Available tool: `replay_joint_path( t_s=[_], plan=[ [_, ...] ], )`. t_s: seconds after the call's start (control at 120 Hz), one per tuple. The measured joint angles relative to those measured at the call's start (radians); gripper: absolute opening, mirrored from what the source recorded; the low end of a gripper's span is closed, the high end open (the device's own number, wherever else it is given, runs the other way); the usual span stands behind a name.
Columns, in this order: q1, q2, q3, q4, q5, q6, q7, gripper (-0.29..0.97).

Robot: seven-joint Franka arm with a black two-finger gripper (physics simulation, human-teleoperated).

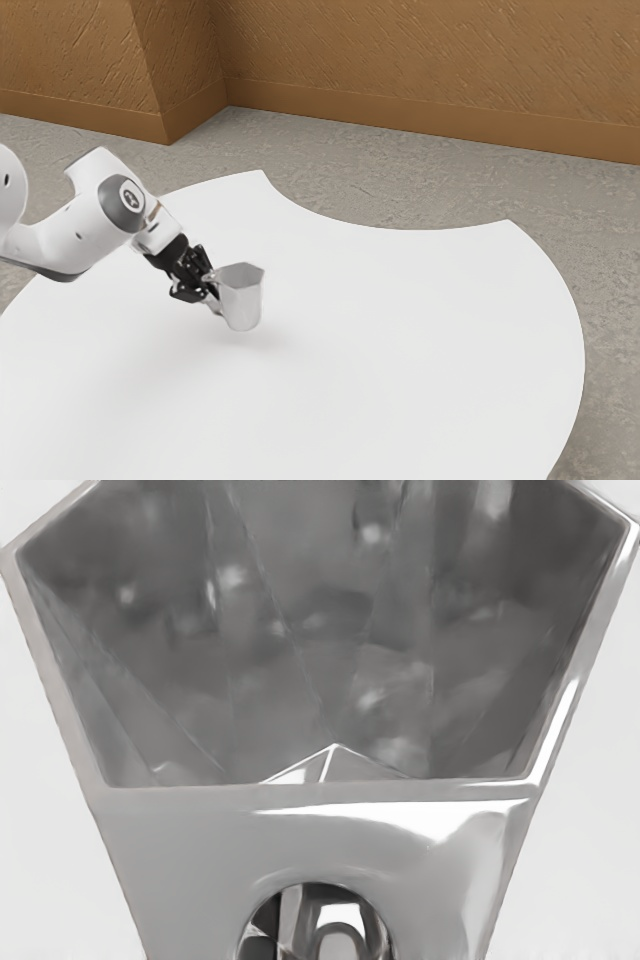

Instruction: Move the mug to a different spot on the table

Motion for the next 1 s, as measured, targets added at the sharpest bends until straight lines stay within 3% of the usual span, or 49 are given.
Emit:
replay_joint_path(
  t_s=[0.225,0.667,0.767,1.0],
  plan=[
    [0.07,0.057,0.0,0.053,-0.008,-0.018,0.102,0.0],
    [0.086,0.162,-0.002,0.092,-0.018,-0.034,0.229,0.01],
    [0.086,0.167,-0.004,0.092,-0.015,-0.038,0.245,0.11],
    [0.098,0.166,-0.006,0.092,-0.014,-0.051,0.271,0.47]
  ],
)
